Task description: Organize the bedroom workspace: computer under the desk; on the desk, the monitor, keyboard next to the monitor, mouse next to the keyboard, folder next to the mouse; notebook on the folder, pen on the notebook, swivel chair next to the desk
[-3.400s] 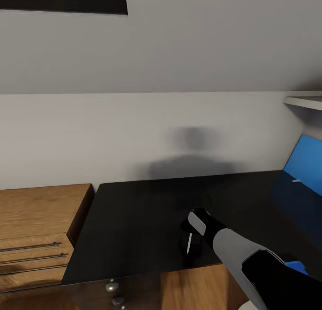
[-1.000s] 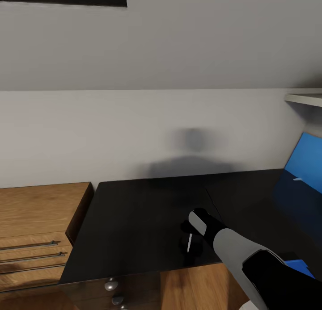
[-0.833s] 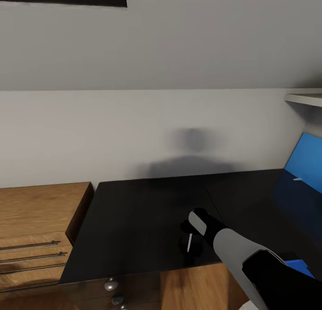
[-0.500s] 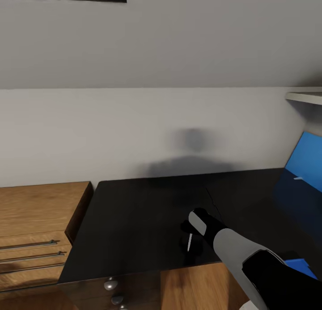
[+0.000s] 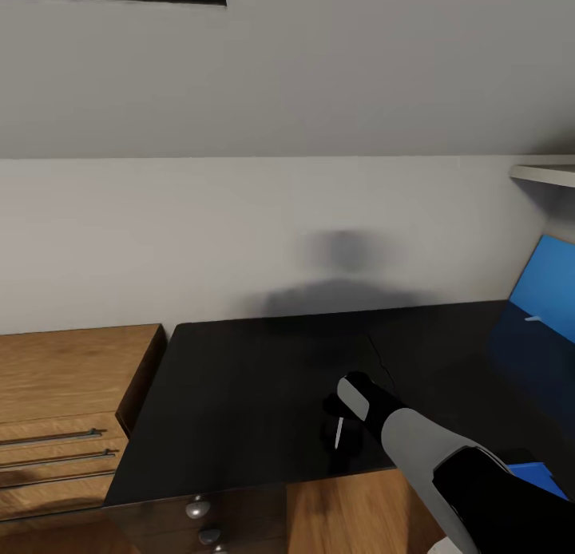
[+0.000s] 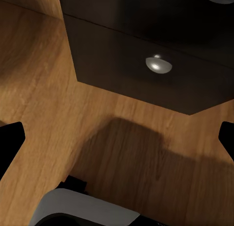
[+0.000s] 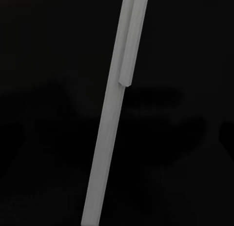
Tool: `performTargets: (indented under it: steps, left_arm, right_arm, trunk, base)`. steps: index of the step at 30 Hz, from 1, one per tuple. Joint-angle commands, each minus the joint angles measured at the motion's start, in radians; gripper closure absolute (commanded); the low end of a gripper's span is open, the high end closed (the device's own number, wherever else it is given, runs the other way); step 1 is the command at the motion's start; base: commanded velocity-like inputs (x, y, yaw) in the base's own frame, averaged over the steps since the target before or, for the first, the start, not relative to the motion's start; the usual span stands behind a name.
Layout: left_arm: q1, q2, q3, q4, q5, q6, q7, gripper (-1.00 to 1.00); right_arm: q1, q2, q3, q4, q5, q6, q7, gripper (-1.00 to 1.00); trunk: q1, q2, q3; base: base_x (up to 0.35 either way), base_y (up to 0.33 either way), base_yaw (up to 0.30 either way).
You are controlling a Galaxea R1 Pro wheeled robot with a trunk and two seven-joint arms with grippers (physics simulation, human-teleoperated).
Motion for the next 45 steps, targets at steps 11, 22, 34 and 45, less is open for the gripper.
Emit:
performTargets:
  steps: [11,22,34,45]
  left_arm:
    - [0.001,0.0,0.001,-0.002,0.008,0.0,-0.005,-1.0]
    - [0.001,0.0,0.001,-0.002,0.008,0.0,-0.005,-1.0]
    - [0.001,0.0,0.001,-0.002,0.008,0.0,-0.005,-1.0]
    - [0.001,0.0,0.001,-0.002,0.008,0.0,-0.005,-1.0]
  right_arm:
    - [-0.001,-0.001,0.009,-0.001,-0.011,0.004,-0.006,-1.0]
    - [0.0,0.0,0.009,-0.001,-0.011,0.004,-0.006,-1.0]
    - [0.0,0.0,0.01,-0.001,-0.011,0.004,-0.007,1.0]
    - [0.0,0.001,0.01,-0.001,-0.011,0.004,-0.007,1.0]
  trunk:
    - [0.008,-0.015,-0.007]
    - [0.027,-0.05,-0.023]
    - [0.027,-0.05,-0.023]
    - [0.027,-0.05,-0.023]
  base:
    - [0.0,0.0,0.0]
    - [0.0,0.0,0.0]
    - [0.0,0.0,0.0]
    - [0.0,0.0,0.0]
